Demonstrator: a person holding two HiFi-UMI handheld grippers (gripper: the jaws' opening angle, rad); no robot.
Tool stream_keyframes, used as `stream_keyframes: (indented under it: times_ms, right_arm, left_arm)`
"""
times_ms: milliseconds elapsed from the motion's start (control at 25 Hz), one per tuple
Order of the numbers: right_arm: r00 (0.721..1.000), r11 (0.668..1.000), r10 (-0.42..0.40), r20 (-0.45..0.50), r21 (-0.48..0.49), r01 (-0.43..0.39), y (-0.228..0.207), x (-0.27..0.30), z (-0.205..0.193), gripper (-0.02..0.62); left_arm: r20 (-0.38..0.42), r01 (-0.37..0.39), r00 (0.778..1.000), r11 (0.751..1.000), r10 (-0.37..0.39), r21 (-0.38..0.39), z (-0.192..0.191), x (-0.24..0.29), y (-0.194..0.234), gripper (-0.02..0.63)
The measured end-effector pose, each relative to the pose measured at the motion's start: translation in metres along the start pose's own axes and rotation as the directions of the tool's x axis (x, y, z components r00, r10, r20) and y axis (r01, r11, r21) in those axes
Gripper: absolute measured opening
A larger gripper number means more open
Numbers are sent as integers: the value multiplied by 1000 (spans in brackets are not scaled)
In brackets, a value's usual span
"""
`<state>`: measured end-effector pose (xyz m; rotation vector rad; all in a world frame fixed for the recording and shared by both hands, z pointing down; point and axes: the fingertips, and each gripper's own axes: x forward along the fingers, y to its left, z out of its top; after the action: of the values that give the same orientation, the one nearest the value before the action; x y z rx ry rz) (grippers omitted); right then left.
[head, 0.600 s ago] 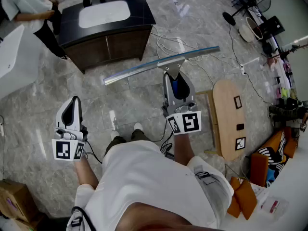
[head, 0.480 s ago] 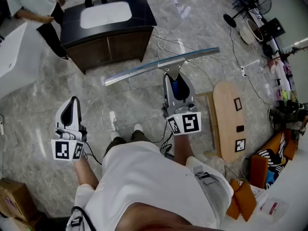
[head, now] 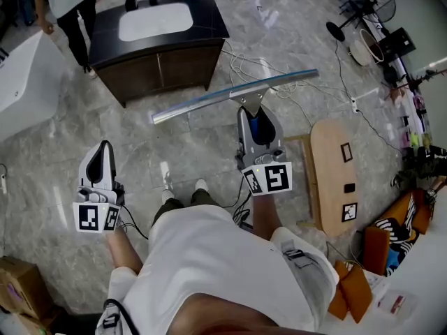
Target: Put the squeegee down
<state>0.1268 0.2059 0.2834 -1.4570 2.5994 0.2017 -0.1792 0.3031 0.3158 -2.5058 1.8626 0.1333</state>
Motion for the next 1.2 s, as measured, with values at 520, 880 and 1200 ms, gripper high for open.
stream_keyframes:
  times_ms: [520, 880, 1200]
  right_arm:
    - [1000, 1000, 2, 16, 13, -2, -3, -6, 1, 132]
    - [1000, 1000, 12, 22, 23, -12, -12, -7, 0, 132]
    - [999, 999, 39, 26, 27, -40, -37, -5, -2, 132]
  left_arm:
    - [-1, 7, 1000, 1000, -7, -2, -1, -1, -8, 5]
    - [-9, 4, 1000, 1000, -4, 2, -3, 2, -18, 5]
    - [-9, -10, 1000, 1000, 10, 11, -3, 20, -41, 5]
